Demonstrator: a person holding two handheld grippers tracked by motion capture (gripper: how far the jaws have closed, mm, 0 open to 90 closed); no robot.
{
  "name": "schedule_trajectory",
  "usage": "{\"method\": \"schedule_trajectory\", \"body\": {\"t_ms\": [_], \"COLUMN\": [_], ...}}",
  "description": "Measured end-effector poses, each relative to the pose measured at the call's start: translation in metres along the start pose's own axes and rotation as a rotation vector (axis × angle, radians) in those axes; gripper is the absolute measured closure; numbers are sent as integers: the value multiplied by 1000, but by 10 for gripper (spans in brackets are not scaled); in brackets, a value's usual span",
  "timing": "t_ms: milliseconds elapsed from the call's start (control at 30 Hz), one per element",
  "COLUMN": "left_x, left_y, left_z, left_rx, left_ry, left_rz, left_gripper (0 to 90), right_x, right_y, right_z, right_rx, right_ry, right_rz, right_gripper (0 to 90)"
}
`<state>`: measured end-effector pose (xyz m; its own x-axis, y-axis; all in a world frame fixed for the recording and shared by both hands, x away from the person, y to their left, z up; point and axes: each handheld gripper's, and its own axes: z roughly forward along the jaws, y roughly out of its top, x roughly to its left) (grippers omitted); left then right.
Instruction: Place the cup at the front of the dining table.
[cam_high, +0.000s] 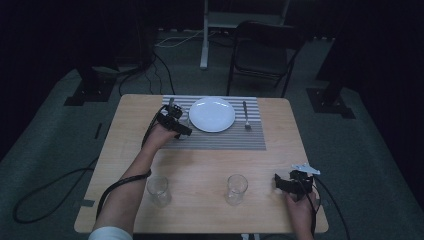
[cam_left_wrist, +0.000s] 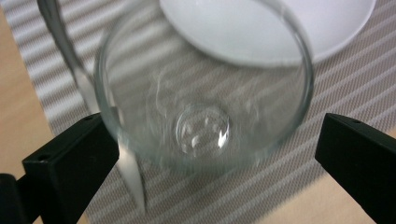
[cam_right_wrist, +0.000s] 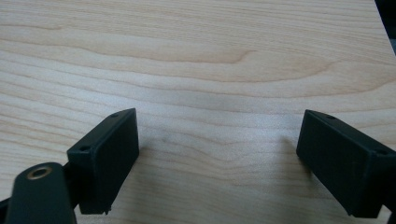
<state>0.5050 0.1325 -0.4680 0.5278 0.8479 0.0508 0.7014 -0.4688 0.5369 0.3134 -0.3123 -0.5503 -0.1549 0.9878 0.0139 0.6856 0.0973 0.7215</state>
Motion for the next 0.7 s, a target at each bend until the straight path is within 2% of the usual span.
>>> {"method": "schedule_trajectory", "body": {"t_ms": [33,67,200,267,367,533,700], "left_x": [0,0,2,2,6,14,18], "left_y": [0,-4,-14,-14,-26,-41,-58], "left_z": [0,-2,-8,-8,-14,-22,-24], "left_rx": [0,23,18,18,24,7,48], "left_ry": [0,-24,-51,-51,-43,-55,-43], "left_rz": [0,-1,-18,-18,-3,-47,-48], "left_gripper": [1,1,1,1,1,1,2], "right_x": [0,0,0,0,0,0,0], "right_y": [0,0,0,0,0,0,0], "right_z": [0,0,0,0,0,0,0], "right_rx": [0,0,0,0,0,0,0], "right_ry": [0,0,0,0,0,0,0], "right_rz": [0,0,0,0,0,0,-1], "right_gripper": [126,127,126,126,126,126,126]}}
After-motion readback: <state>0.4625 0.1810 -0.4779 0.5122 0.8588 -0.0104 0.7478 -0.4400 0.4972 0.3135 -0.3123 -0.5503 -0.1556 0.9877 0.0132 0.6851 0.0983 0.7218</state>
